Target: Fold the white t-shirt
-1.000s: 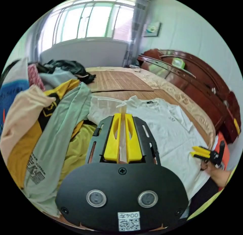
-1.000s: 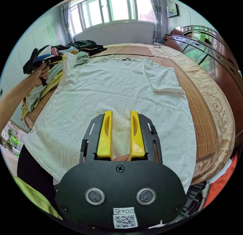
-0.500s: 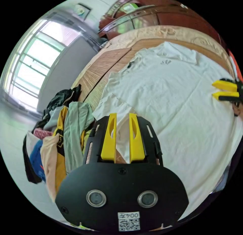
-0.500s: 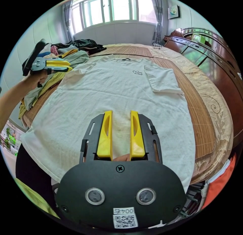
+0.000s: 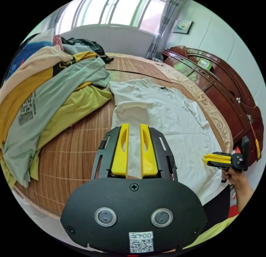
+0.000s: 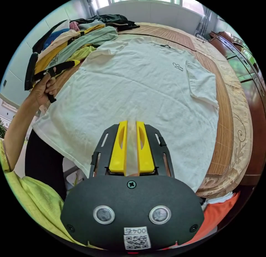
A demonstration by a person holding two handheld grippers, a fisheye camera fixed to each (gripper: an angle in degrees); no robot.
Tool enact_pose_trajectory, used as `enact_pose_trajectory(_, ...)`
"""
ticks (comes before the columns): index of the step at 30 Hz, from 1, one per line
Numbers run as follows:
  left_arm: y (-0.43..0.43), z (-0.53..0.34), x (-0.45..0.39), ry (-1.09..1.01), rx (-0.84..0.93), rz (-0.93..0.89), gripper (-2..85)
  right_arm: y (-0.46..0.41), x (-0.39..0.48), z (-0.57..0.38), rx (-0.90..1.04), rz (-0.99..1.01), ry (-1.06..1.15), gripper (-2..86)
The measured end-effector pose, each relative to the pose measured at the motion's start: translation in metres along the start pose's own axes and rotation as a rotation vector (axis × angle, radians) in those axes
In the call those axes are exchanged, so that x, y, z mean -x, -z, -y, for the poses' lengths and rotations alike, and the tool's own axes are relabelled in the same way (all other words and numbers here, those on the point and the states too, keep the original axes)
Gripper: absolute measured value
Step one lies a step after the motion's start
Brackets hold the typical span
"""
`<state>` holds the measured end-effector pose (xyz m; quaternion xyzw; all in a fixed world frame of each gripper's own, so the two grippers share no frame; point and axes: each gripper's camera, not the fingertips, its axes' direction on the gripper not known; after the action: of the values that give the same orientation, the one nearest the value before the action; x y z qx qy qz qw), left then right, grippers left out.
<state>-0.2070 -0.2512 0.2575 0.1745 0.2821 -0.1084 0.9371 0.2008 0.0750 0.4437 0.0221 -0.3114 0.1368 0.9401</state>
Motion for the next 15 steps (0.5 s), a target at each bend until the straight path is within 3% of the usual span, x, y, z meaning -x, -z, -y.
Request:
enact_pose_trajectory(4,-0.005,0.016,0.046,0.164,-0.041,-0.2,8.8,-0.009,-0.027,0.014,0.086,0.208,-0.128,6.4)
enact_pose_trajectory(6,-0.02,0.011,0.094,0.474,-0.016,-0.413,9.9,-0.007,-0.037,0.029,0.043,0.385,-0.155,6.5)
enact_pose_trajectory(8,-0.024,-0.005,0.122,0.684,-0.1,-0.585,10.3,-0.004,-0.049,0.065,-0.04,0.494,-0.179,8.8)
enact_pose_trajectory(12,-0.008,-0.016,0.157,0.808,-0.23,-0.503,10.9,-0.001,-0.042,0.158,-0.107,0.478,-0.065,10.6)
enact_pose_trajectory(15,-0.01,-0.003,0.175,0.8,-0.23,-0.516,11.8,-0.013,-0.014,0.245,-0.123,0.352,0.134,8.5)
